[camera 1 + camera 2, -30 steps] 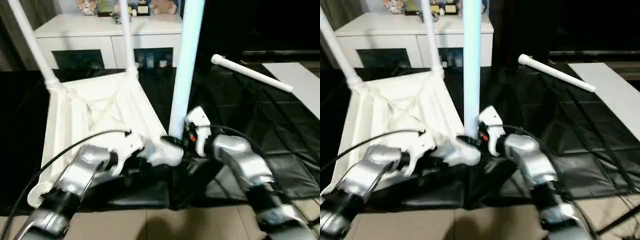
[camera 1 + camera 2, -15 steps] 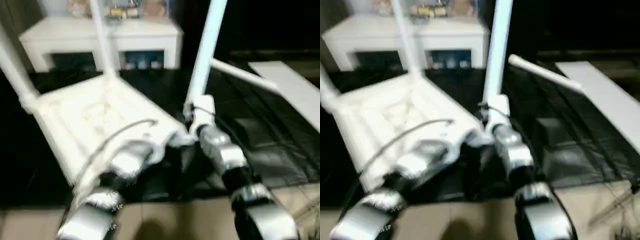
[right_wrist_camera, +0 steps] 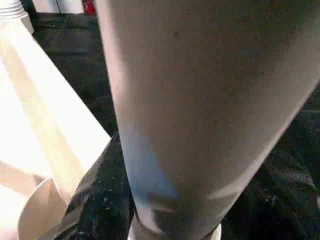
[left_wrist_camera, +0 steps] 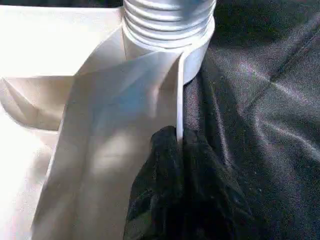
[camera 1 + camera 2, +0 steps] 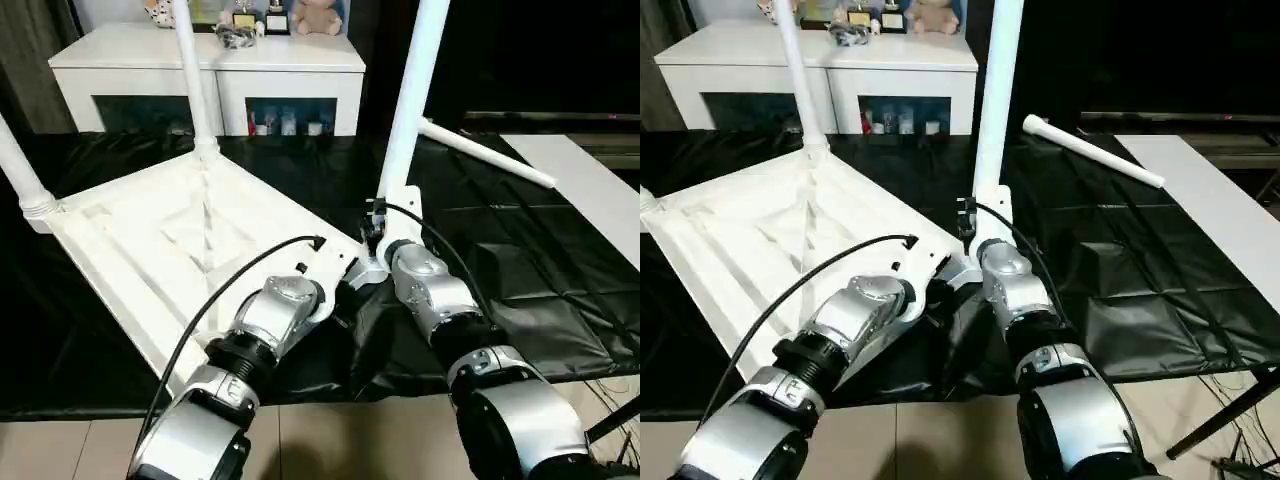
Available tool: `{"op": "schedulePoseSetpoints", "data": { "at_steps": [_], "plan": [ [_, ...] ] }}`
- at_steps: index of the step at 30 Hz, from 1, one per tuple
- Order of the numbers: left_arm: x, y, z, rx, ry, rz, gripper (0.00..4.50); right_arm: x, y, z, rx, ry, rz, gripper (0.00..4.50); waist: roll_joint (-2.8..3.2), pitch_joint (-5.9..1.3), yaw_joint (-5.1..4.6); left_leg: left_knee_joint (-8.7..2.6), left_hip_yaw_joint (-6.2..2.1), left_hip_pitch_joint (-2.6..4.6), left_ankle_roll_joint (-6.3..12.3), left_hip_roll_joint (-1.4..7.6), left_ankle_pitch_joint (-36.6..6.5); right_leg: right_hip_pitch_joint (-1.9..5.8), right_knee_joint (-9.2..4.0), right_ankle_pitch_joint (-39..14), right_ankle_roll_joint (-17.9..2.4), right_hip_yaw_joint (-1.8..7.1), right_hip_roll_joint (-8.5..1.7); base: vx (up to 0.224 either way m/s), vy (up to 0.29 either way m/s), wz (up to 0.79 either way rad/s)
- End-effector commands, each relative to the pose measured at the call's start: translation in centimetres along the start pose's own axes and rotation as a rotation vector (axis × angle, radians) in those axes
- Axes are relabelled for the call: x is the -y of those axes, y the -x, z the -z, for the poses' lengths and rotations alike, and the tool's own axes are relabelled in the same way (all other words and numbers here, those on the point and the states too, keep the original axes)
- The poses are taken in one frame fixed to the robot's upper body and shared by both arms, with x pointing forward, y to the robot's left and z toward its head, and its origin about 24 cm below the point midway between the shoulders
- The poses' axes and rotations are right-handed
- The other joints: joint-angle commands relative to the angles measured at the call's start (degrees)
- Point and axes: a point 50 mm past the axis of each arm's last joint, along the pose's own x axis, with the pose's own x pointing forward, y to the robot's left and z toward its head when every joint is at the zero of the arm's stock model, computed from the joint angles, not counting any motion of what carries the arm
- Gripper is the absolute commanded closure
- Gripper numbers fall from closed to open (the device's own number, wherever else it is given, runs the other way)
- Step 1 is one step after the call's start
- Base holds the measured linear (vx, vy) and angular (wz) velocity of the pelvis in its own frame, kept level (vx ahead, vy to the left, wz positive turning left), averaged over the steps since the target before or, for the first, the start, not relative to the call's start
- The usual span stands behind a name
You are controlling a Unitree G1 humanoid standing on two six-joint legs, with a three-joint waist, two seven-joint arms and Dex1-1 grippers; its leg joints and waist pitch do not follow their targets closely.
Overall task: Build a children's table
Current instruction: Rotate leg to tighten
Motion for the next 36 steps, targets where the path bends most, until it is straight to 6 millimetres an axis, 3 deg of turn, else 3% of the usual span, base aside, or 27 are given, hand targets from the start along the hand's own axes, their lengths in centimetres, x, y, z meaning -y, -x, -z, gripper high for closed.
{"op": "schedulePoseSetpoints", "data": {
  "at_steps": [1, 4, 6, 10, 11, 15, 16, 19, 20, 21, 22, 23, 27, 30, 31, 32, 36],
  "plan": [
    [-2.3, 0.8, 0.0, -0.004, 0.002, -0.101, 4.50, 0.2, 1.2, 7.8, -0.327, -0.013, 0.011, 2.64, 0.23, -0.25, 0.05, -5.08, -0.68, -0.57, -0.49, 2.32, -22.5, -0.43, -6.33, -21.3, -6.7, 2.23, -3.04, 0.000, 0.000, 0.00],
    [-2.3, 0.7, 0.0, 0.000, -0.001, -0.091, 4.50, 0.4, 1.2, 7.7, -0.322, -0.014, 0.011, 2.64, 0.36, -0.14, 0.14, -5.19, -0.57, -0.63, -0.48, 2.41, -21.5, -0.46, -6.33, -20.4, -6.9, 2.26, -2.99, 0.000, 0.000, 0.00],
    [-2.2, 0.6, 0.0, 0.001, 0.000, -0.086, 4.50, 0.4, 1.1, 7.6, -0.316, -0.015, 0.010, 2.64, 0.29, -0.08, 0.10, -5.23, -0.58, -0.67, -0.61, 2.38, -22.2, -0.50, -6.46, -21.8, -6.7, 2.24, -3.00, 0.000, 0.000, 0.00],
    [-2.2, 0.6, 0.1, 0.002, -0.003, -0.074, 4.50, 0.5, 0.8, 6.7, -0.259, -0.056, 0.003, 2.64, 0.85, 0.06, -0.09, -5.38, -0.82, -0.49, -1.19, 2.47, -24.8, -0.88, -6.75, -24.4, -6.1, 2.26, -3.10, 0.000, 0.000, 0.00],
    [-2.2, 0.6, 0.1, 0.003, -0.005, -0.073, 4.50, 0.4, 0.7, 6.4, -0.240, -0.067, -0.005, 2.64, 0.72, 0.04, -0.24, -5.44, -0.84, -0.58, -1.17, 2.46, -25.1, -0.87, -6.78, -24.5, -6.0, 2.22, -3.06, 0.000, 0.000, 0.00],
    [-2.3, 0.6, 0.1, 0.011, -0.006, -0.068, 4.50, 0.3, 0.5, 5.3, -0.186, -0.105, -0.032, 2.64, 0.97, -0.02, -0.42, -5.65, -0.88, -0.78, -1.15, 2.59, -24.5, -0.64, -6.70, -21.9, -6.5, 2.08, -3.01, 0.000, 0.000, 0.00],
    [-2.3, 0.6, 0.0, 0.013, -0.007, -0.068, 4.50, 0.3, 0.4, 4.9, -0.172, -0.108, -0.041, 1.94, 0.75, -0.03, -0.54, -5.63, -0.81, -0.94, -0.88, 2.53, -23.8, -0.46, -6.61, -20.8, -6.9, 2.01, -2.93, 0.000, 0.000, 0.00],
    [-2.4, 0.6, -0.1, 0.017, -0.008, -0.069, 4.50, 0.4, 0.3, 4.4, -0.150, -0.098, -0.052, 1.76, 0.87, -0.32, -0.40, -5.29, -0.34, -1.11, 0.31, 2.67, -18.8, -0.29, -6.12, -14.7, -9.4, 2.15, -3.02, 0.000, 0.000, 0.00],
    [-2.4, 0.6, -0.1, 0.018, -0.007, -0.069, 4.50, 0.4, 0.3, 4.3, -0.146, -0.093, -0.054, 1.76, 0.58, -0.29, -0.17, -5.28, -0.19, -1.29, 0.64, 2.73, -17.9, -0.13, -6.31, -14.3, -9.3, 2.16, -3.21, 0.000, 0.000, 0.00],
    [-2.4, 0.7, -0.1, 0.019, -0.007, -0.069, 4.50, 0.4, 0.3, 4.2, -0.143, -0.092, -0.054, 1.76, 0.58, -0.72, -0.38, -5.08, -0.24, -1.62, 1.00, 2.82, -14.7, 0.25, -5.64, -11.2, -10.2, 1.97, -3.03, 0.000, 0.000, 0.00],
    [-2.5, 0.7, -0.1, 0.021, -0.006, -0.070, 4.50, 0.4, 0.2, 4.0, -0.134, -0.084, -0.056, 1.49, 0.73, -0.50, -0.25, -4.99, 0.11, -1.65, 1.61, 2.73, -13.6, -0.03, -5.77, -10.2, -10.9, 1.93, -3.02, 0.000, 0.000, 0.00],
    [-2.5, 0.7, -0.1, 0.022, -0.006, -0.071, 4.50, 0.4, 0.2, 4.0, -0.132, -0.083, -0.056, 1.44, 0.37, -0.26, -0.27, -5.00, 0.27, -1.67, 1.81, 2.74, -14.8, -0.17, -5.91, -12.6, -11.0, 1.92, -3.11, 0.000, 0.000, 0.00],
    [-2.6, 0.8, -0.1, 0.025, -0.006, -0.072, 4.50, 0.5, 0.1, 3.6, -0.119, -0.078, -0.055, 1.05, 0.41, -0.21, -0.03, -5.13, 0.30, -1.57, 1.53, 2.87, -15.0, -0.37, -6.24, -16.1, -10.0, 2.02, -3.28, 0.000, 0.000, 0.00],
    [-2.9, 0.9, 0.0, 0.028, -0.006, -0.078, 4.50, 0.6, 0.0, 3.2, -0.105, -0.075, -0.053, 1.05, 0.42, -0.28, -0.01, -5.13, 0.32, -1.75, 1.23, 2.87, -14.0, -0.28, -6.02, -14.9, -10.1, 2.02, -3.23, 0.000, 0.000, 0.00],
    [-2.9, 0.9, 0.0, 0.028, -0.007, -0.079, 4.50, 0.6, 0.0, 3.1, -0.102, -0.071, -0.051, 1.05, 0.26, -0.59, -0.05, -4.87, 0.39, -1.86, 1.41, 2.87, -11.9, -0.03, -5.61, -11.4, -10.6, 2.02, -3.22, 0.000, 0.000, 0.00],
    [-2.9, 0.9, 0.0, 0.028, -0.007, -0.078, 4.50, 0.6, 0.0, 3.0, -0.099, -0.069, -0.049, 1.05, 0.26, -0.47, 0.02, -4.73, 0.54, -2.06, 2.08, 2.79, -9.4, 0.00, -5.34, -7.8, -11.1, 1.92, -3.00, 0.000, 0.000, 0.00],
    [-2.8, 0.9, 0.0, 0.028, -0.011, -0.072, 4.50, 0.5, -0.1, 2.5, -0.074, -0.067, -0.066, 1.05, 0.27, -0.43, 0.11, -4.45, 0.89, -1.89, 3.28, 2.77, -8.1, 0.04, -5.16, -5.5, -12.5, 1.91, -3.03, 0.000, 0.000, 0.00]
  ]
}}
